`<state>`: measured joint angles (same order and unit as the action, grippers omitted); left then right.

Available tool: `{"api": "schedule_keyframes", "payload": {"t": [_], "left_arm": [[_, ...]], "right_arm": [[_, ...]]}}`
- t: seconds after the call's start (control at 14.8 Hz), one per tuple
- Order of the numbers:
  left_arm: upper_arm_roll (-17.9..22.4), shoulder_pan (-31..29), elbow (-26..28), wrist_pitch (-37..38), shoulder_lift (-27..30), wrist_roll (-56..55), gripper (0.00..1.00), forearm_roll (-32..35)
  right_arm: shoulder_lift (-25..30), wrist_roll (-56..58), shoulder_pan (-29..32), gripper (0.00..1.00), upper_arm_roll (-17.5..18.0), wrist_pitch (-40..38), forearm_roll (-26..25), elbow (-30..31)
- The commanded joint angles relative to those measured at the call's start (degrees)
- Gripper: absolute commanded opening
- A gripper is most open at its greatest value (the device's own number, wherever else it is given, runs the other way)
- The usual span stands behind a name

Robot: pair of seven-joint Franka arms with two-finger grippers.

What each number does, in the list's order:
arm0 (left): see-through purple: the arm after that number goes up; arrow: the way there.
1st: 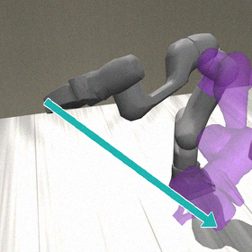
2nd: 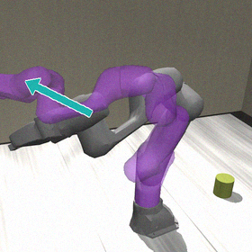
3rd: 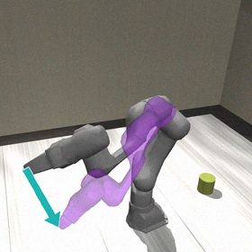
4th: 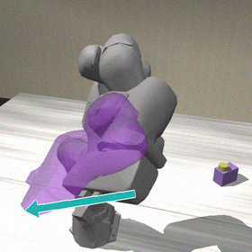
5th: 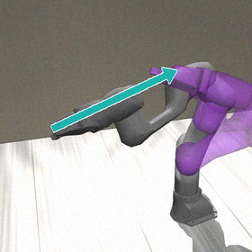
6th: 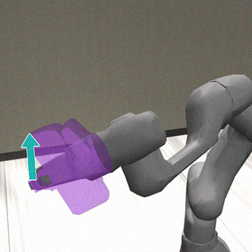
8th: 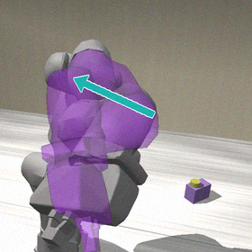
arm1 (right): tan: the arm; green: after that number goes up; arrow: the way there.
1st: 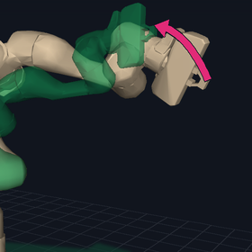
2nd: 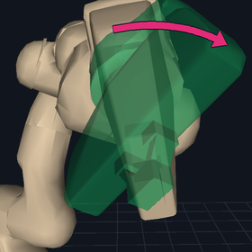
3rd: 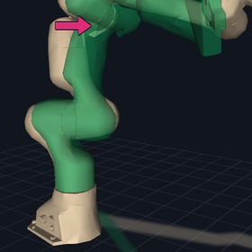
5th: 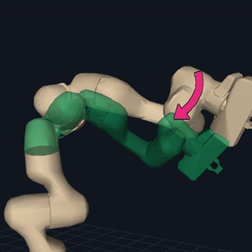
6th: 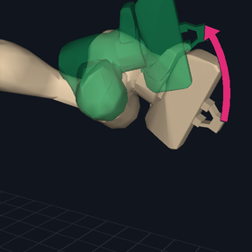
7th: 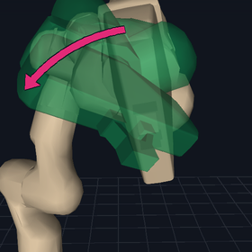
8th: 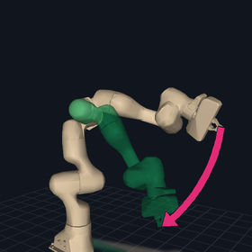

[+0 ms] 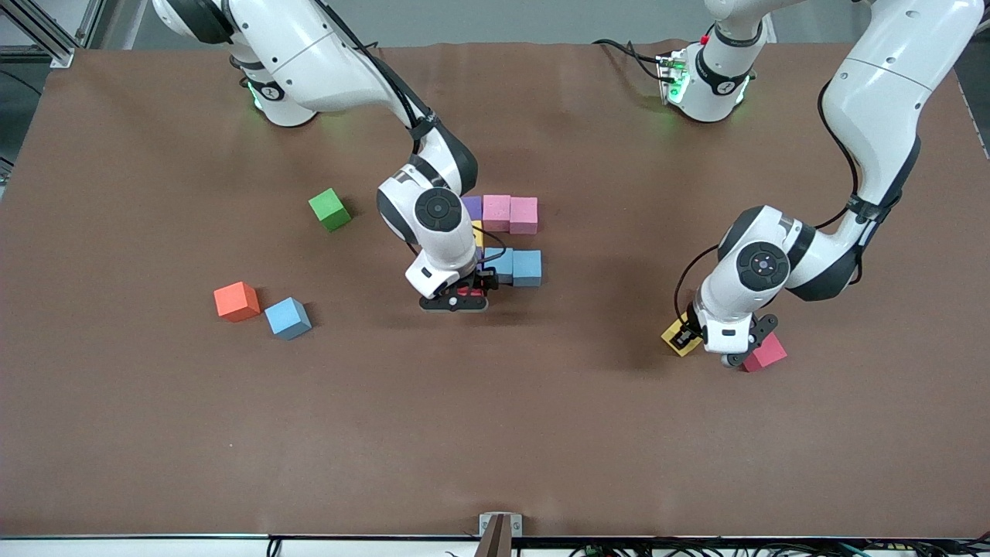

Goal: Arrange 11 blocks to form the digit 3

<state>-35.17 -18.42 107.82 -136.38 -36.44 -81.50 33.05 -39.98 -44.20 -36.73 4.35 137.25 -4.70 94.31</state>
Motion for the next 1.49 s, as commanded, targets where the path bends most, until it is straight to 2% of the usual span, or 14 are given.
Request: {"api": "schedule_keyframes", "payload": {"t": [0.0, 0.41, 0.54, 0.74, 1.01, 1.22, 1.42], "left_arm": [[-0.34, 1.63, -1.99, 0.5, -0.56, -9.0, 0.41, 0.62], [-0.34, 6.2, -5.15, 0.85, -1.79, -30.53, 0.41, 0.61], [-0.25, 7.08, -6.74, 0.85, -2.76, -34.5, 0.41, 0.62], [-0.34, 7.44, -7.09, 0.85, -2.76, -35.57, 0.41, 0.44], [-0.34, 7.35, -7.62, 0.85, -2.06, -35.57, 0.41, -1.75], [-0.34, 7.09, -8.67, 1.03, -2.06, -35.4, 0.41, -2.81], [-0.25, 7.26, -8.59, 1.73, -2.06, -35.4, 0.4, -2.81]], "right_arm": [[-0.01, 1.13, 0.25, 1.0, 0.13, -0.23, 1.09, -0.18], [0.52, 1.13, 0.69, 1.0, 0.13, -0.76, 1.27, -1.06], [0.7, 1.13, 1.13, 1.0, 0.13, -3.47, 1.27, -2.89], [0.87, 1.13, 2.1, 1.0, 0.22, -8.31, 1.36, -5.71], [3.76, 1.22, 5.17, 1.0, 0.14, -9.37, 1.88, -5.45], [8.33, 0.16, 7.54, 1.0, -0.39, -17.52, 1.97, -5.1], [11.68, 1.04, 12.63, 1.0, -0.31, -23.42, 1.97, -5.01]]}}
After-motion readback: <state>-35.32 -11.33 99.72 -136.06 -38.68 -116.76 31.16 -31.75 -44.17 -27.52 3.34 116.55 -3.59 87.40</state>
